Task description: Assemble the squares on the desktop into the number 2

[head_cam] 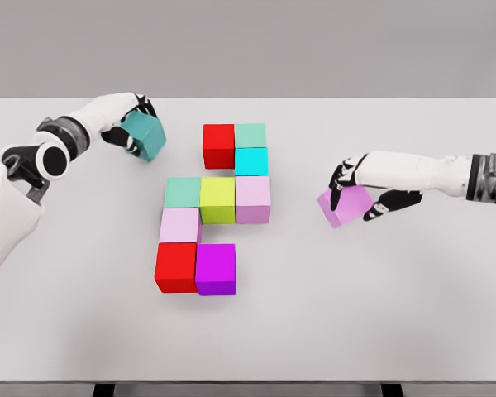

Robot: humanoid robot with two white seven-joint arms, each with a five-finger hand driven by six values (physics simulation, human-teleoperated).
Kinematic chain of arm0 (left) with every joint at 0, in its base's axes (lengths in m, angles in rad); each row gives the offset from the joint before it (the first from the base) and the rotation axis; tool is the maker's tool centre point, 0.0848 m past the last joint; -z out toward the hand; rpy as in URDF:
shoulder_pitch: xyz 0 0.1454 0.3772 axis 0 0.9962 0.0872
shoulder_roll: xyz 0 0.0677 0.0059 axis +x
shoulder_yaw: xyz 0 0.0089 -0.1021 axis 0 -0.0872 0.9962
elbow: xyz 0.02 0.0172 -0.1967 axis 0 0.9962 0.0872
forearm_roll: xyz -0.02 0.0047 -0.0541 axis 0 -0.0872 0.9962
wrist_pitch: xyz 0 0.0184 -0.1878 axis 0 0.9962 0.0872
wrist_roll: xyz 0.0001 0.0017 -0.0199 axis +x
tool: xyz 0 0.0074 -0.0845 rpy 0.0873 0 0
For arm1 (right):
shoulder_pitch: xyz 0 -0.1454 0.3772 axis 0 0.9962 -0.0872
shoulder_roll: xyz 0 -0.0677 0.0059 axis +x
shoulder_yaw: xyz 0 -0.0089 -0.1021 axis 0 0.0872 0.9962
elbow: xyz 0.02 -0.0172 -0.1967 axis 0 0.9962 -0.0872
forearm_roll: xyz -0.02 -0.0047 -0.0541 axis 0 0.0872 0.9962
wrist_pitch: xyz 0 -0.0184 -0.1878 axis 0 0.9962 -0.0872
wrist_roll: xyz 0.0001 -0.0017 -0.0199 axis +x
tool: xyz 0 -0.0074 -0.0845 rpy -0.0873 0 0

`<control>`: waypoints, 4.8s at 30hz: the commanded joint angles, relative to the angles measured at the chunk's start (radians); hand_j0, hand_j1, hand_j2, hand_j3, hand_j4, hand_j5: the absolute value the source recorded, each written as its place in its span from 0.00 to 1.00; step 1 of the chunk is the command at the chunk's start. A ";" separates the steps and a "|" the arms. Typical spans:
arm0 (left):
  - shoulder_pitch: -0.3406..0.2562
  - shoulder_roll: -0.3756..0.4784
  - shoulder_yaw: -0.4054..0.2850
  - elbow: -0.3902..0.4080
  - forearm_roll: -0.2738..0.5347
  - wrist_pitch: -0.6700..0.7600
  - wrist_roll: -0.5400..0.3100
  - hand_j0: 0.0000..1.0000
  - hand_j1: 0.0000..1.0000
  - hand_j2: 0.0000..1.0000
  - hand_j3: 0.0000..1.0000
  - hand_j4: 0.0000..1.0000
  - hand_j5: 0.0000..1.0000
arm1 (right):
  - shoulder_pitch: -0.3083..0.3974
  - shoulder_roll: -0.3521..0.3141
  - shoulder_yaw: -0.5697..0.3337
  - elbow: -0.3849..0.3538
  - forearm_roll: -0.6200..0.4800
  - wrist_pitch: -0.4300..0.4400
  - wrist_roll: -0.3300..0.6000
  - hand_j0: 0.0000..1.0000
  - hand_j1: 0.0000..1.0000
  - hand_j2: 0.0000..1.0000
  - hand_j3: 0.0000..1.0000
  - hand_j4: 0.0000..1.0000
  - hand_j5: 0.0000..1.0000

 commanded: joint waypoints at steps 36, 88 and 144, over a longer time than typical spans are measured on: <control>-0.037 -0.148 0.000 0.094 -0.040 0.039 0.000 0.46 0.46 0.46 0.46 0.46 0.46 | -0.115 0.044 0.151 -0.146 -0.007 -0.014 0.147 0.51 0.51 0.51 0.51 0.51 0.51; -0.075 0.062 0.050 0.294 -0.008 -0.266 0.047 0.55 0.55 0.55 0.55 0.55 0.55 | -0.213 0.064 0.162 -0.046 0.098 0.083 0.147 1.00 1.00 1.00 1.00 1.00 1.00; -0.187 -0.134 0.050 0.543 -0.423 -0.618 0.057 0.63 0.63 0.63 0.63 0.63 0.63 | -0.198 0.064 0.231 0.023 0.121 0.135 0.147 1.00 1.00 1.00 1.00 1.00 1.00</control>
